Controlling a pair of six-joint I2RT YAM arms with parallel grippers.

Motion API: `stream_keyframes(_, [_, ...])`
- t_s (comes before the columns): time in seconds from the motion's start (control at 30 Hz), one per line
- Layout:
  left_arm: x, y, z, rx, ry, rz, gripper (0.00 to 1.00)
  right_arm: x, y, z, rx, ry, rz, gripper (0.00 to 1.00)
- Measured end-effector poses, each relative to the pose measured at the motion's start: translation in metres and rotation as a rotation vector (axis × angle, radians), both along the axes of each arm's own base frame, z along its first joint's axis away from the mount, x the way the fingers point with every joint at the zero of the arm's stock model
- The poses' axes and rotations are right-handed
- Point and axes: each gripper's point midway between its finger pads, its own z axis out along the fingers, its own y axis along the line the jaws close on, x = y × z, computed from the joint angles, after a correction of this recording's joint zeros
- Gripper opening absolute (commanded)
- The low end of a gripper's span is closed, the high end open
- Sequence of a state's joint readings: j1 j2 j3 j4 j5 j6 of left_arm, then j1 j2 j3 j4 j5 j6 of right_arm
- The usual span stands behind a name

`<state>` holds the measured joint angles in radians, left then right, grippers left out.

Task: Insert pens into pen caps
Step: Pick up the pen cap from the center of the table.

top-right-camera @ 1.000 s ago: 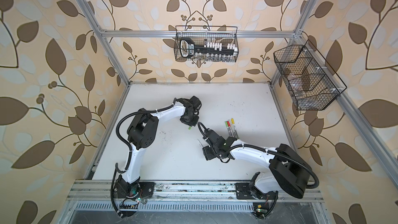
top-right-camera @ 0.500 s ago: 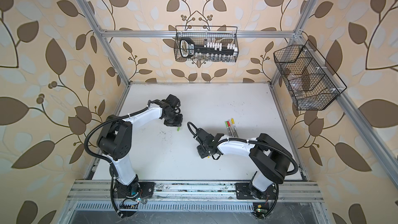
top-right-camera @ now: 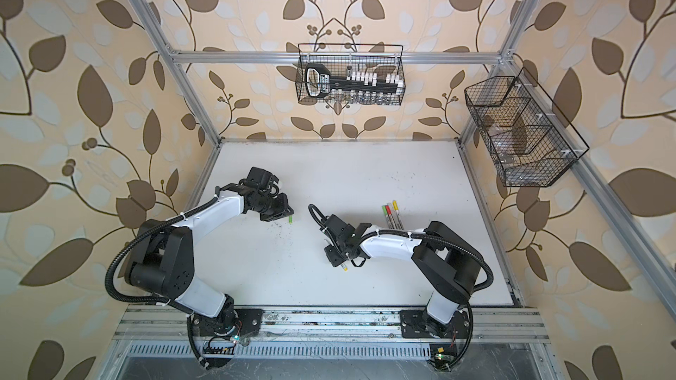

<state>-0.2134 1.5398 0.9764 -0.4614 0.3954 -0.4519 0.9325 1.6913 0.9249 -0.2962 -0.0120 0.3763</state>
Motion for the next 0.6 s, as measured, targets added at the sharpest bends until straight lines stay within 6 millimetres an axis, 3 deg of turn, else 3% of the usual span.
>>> stream_keyframes(0.33, [-0.009,0.019,0.015,-0.078,-0.06,0.095,0.03,0.028,0.082,0.058,0.234,-0.053,0.072,0.08])
stream_keyframes(0.6, [-0.008,0.021,0.021,-0.126,-0.081,0.121,0.0,0.034,0.107,0.063,0.282,-0.035,0.091,0.08])
